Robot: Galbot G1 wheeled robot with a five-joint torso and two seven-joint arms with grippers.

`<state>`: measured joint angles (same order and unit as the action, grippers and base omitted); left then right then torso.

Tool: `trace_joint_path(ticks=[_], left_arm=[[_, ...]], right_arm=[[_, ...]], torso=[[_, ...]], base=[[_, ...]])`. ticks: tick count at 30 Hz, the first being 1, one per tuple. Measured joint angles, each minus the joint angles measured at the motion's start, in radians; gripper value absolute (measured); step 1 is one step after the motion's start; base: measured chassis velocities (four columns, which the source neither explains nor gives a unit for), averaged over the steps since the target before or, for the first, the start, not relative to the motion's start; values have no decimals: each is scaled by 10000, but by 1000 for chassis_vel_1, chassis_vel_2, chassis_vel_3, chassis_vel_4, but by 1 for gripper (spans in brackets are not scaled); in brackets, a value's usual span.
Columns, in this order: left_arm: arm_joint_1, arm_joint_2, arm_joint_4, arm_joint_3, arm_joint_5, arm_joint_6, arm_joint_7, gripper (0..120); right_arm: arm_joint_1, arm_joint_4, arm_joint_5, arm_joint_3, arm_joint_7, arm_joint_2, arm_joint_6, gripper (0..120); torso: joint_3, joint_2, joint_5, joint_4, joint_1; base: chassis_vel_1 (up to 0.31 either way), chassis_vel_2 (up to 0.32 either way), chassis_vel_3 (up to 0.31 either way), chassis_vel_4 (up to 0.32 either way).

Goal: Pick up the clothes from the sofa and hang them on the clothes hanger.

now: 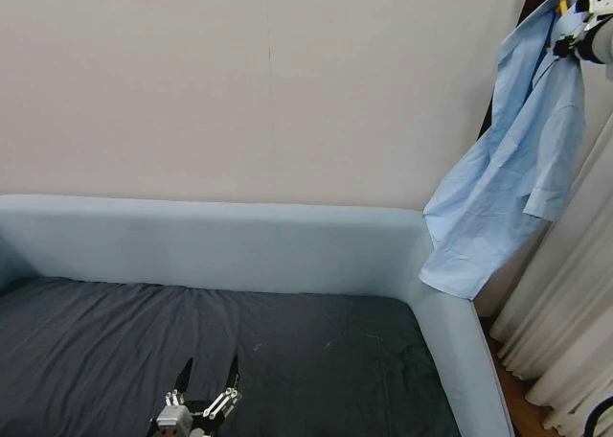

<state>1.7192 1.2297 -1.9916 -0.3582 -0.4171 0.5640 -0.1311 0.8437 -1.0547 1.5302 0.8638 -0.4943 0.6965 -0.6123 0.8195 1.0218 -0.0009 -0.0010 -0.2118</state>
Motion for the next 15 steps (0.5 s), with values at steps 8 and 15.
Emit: trace_joint_path(ticks=[8, 15], left_arm=[[16, -10, -97, -55, -73, 9, 53, 100], [85, 18, -104, -79, -26, 87, 142, 100]], right_arm=[[-167, 752, 535, -201, -222, 293, 71, 7], [-162, 1935, 780, -581, -520, 1083, 161, 7]], torso=[[1, 0, 4, -2, 0], [0, 0, 0, 0, 1]], base=[[0, 0, 0, 0], [0, 0, 0, 0]])
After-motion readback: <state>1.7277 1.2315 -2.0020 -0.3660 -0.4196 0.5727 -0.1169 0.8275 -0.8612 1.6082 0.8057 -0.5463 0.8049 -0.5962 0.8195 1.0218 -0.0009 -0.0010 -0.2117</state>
